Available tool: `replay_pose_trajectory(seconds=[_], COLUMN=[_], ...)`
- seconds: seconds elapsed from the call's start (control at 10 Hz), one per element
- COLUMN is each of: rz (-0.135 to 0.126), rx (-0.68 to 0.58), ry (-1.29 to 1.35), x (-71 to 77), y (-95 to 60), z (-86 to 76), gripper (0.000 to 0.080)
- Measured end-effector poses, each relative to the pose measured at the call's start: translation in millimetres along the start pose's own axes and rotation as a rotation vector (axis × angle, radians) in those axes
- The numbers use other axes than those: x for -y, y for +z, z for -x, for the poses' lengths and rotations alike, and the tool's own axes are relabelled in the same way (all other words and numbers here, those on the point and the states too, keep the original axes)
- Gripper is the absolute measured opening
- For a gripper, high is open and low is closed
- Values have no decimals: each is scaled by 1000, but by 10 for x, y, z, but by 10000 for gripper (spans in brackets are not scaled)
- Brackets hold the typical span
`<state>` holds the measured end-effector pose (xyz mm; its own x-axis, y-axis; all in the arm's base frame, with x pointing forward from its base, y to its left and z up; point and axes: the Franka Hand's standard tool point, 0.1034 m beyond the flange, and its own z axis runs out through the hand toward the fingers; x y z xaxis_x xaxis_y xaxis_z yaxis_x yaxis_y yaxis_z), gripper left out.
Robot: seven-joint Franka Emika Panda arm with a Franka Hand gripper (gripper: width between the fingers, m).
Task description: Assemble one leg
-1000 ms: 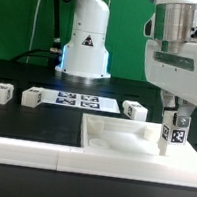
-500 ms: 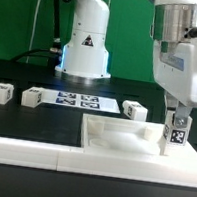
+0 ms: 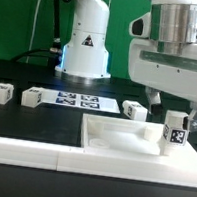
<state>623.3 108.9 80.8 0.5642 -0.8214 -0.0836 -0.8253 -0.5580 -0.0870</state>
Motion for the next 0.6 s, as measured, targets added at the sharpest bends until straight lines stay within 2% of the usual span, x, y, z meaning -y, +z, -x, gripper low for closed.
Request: replay_pose_trajectory(seconds=[0.1, 0.2, 0.4, 0.5, 0.6], rz=[34, 33, 82, 94, 95], rx=[-2, -7, -17, -26, -24], ry=[-143, -257, -434, -535, -631], x=[36, 72, 61, 54, 37], y=[-34, -53, -47, -39, -34], z=[33, 38, 62, 56, 28], gripper=[648, 649, 649, 649, 649])
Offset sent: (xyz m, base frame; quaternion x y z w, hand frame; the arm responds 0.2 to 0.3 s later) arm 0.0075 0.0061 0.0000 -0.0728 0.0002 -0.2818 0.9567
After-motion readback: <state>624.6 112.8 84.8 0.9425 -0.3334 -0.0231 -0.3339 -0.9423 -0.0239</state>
